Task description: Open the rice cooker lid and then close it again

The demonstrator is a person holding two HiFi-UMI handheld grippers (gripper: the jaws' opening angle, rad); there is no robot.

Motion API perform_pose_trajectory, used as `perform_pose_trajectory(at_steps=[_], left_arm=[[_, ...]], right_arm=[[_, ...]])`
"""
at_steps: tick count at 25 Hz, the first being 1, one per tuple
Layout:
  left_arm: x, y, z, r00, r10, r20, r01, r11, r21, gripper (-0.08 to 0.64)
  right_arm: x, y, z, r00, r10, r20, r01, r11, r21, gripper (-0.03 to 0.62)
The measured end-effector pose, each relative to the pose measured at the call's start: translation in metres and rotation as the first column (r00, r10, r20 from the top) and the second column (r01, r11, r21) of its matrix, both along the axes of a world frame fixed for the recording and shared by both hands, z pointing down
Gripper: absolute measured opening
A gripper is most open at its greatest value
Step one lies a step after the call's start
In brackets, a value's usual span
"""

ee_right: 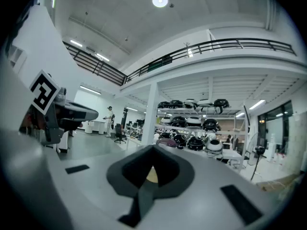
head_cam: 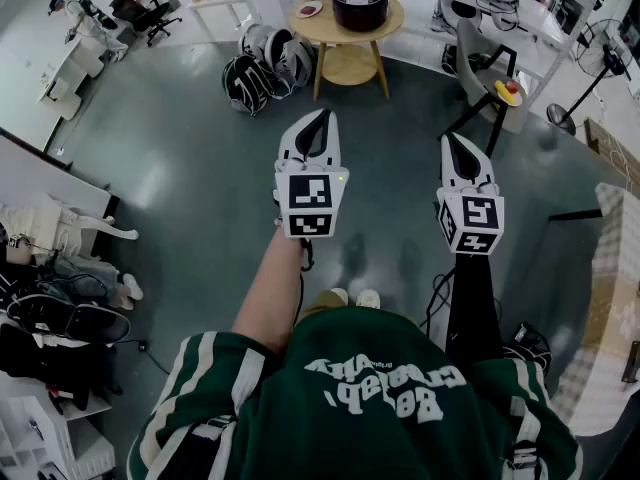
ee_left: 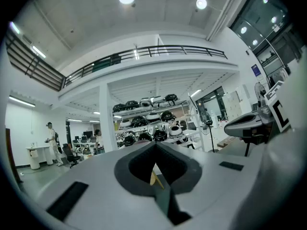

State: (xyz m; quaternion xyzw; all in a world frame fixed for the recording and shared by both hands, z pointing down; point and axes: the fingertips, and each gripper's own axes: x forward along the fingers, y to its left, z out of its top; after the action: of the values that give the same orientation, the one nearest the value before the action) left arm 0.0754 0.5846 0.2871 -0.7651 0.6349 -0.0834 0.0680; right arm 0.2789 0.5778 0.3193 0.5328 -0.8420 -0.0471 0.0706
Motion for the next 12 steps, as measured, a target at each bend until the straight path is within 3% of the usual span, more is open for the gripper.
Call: perform_pose_trajectory(at_steps=[5,12], left_arm=[[0.005,-0.001,0.002,1.000,0.001,-0.011,-0.001,1.000,0.004,0.000],[0.009,-0.002,0.001,1.000,-0.011,0.009,0.011,1.000,0.001,0.000]], right_arm=[[0.011,-0.002,0.000,1.000,0.024,-0.006,-0.024,1.000,0.001,0.005],[0.030,-0.006,-0.005,0.995,0.068,0.069,-0.069,0.998,0.003,0.023]])
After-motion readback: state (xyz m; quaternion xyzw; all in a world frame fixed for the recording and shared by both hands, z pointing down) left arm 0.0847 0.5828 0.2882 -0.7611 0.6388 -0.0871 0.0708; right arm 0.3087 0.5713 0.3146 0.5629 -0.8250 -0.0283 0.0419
